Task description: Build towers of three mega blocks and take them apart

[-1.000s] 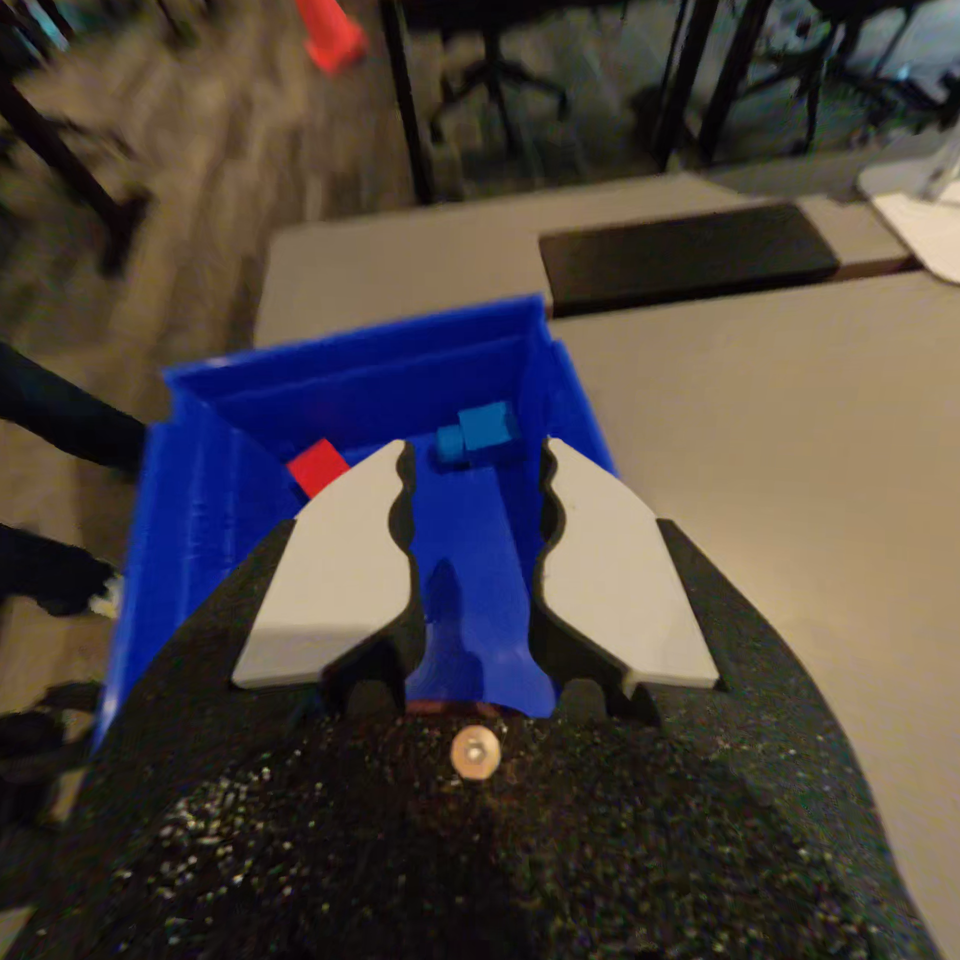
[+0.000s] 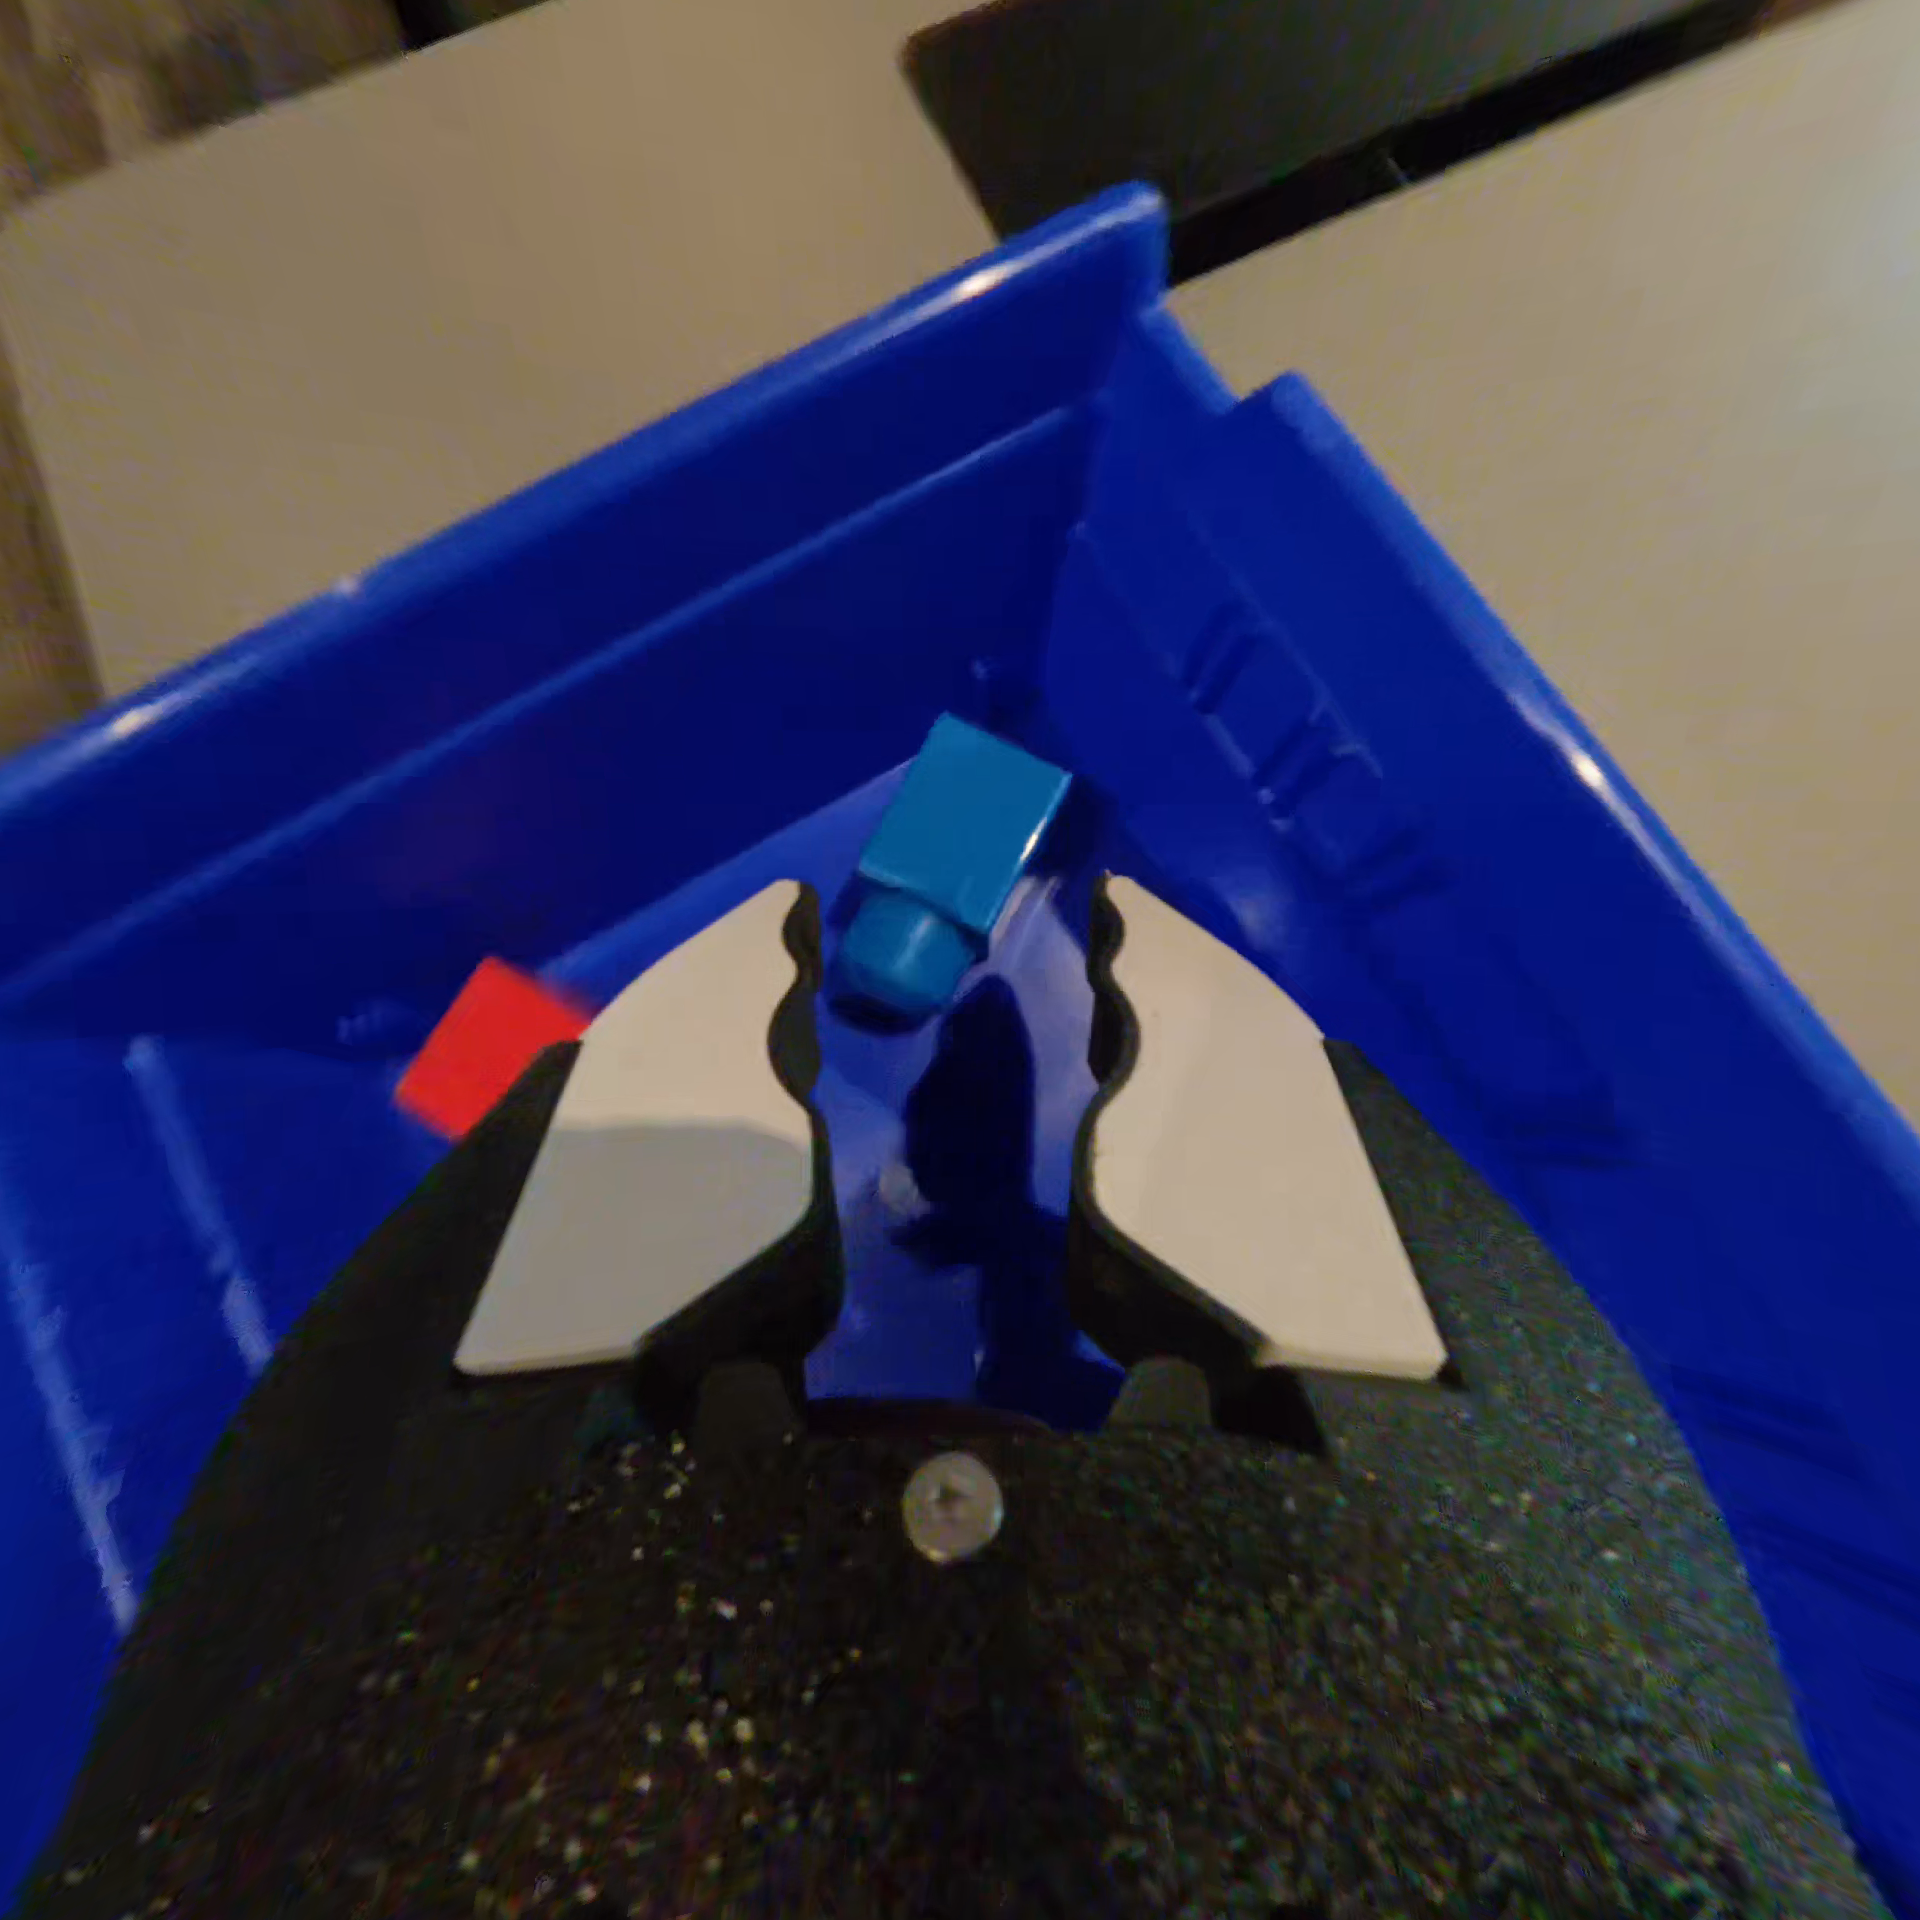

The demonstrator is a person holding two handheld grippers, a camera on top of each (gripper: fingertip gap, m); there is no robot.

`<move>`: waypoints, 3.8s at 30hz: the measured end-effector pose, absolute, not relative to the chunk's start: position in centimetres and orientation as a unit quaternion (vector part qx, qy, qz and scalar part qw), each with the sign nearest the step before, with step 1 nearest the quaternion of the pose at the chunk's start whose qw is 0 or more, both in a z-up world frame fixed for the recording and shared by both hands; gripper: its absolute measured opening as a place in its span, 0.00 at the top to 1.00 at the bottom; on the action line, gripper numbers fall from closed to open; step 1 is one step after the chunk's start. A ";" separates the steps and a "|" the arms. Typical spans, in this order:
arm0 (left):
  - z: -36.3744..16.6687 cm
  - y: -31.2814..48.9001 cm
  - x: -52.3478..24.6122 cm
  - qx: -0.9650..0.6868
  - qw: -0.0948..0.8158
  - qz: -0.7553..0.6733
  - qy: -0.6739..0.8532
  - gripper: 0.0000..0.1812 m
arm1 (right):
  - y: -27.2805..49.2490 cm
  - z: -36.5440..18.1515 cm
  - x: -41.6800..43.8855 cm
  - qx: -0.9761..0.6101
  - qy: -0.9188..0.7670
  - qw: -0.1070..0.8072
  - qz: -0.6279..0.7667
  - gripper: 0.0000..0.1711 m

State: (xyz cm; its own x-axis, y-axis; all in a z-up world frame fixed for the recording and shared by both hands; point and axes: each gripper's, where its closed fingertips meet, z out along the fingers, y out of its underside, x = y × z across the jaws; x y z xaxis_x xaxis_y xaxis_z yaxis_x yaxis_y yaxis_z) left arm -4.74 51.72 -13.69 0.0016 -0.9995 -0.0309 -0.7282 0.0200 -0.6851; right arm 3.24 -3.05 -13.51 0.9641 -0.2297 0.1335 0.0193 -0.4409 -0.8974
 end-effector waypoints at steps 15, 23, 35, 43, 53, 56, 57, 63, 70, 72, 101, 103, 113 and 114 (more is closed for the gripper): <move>-13.7 52.9 -4.5 -0.647 0.309 -0.157 0.679 0.78 | -2.7 -14.7 2.0 -0.859 0.003 0.489 -0.149 0.82; 0.1 37.8 -1.8 -0.527 0.412 -0.363 0.649 0.79 | -0.3 -12.0 2.5 -0.817 -0.005 0.554 -0.163 0.81; -9.8 8.7 7.2 -0.399 0.354 -0.469 0.704 0.79 | 1.6 -7.8 2.3 -0.602 -0.285 0.505 -0.549 0.76; -9.9 4.8 6.8 -0.296 0.485 -0.403 0.717 0.79 | 0.7 -7.3 3.4 -0.605 -0.262 0.503 -0.559 0.72; -8.7 4.1 5.2 -0.059 0.656 -0.245 0.712 0.79 | 0.5 -7.2 2.3 -0.687 -0.153 0.646 -0.296 0.75; -8.9 4.4 5.2 -0.039 0.664 -0.222 0.713 0.79 | 0.3 -7.0 1.7 -0.708 -0.105 0.679 -0.161 0.74; -9.0 4.5 5.1 -0.029 0.667 -0.213 0.713 0.78 | 0.3 -6.9 1.5 -0.712 -0.092 0.685 -0.121 0.73; -9.9 4.2 4.8 0.054 0.676 -0.146 0.720 0.79 | 0.7 -7.4 1.2 -0.731 -0.032 0.682 -0.010 0.66; -10.9 2.7 4.4 0.132 0.669 -0.090 0.726 0.79 | 1.1 -8.6 1.5 -0.761 0.003 0.648 0.023 0.62; -11.2 2.3 4.2 0.151 0.665 -0.078 0.727 0.79 | 1.2 -9.1 1.5 -0.771 0.011 0.636 0.027 0.62; -6.8 0.3 1.1 -0.253 0.142 -0.702 0.651 0.77 | 0.6 -7.9 0.8 -0.722 -0.034 0.689 0.055 0.79; -6.9 -0.1 0.8 -0.250 0.132 -0.707 0.648 0.82 | 0.6 -8.0 0.8 -0.722 -0.035 0.689 0.050 0.78; -8.9 0.9 1.4 -0.247 0.208 -0.583 0.745 0.83 | 0.9 -13.1 1.9 -0.829 -0.083 0.549 -0.062 0.69; -9.5 1.3 1.5 -0.254 0.212 -0.557 0.762 0.83 | 0.8 -13.5 2.0 -0.837 -0.090 0.535 -0.071 0.68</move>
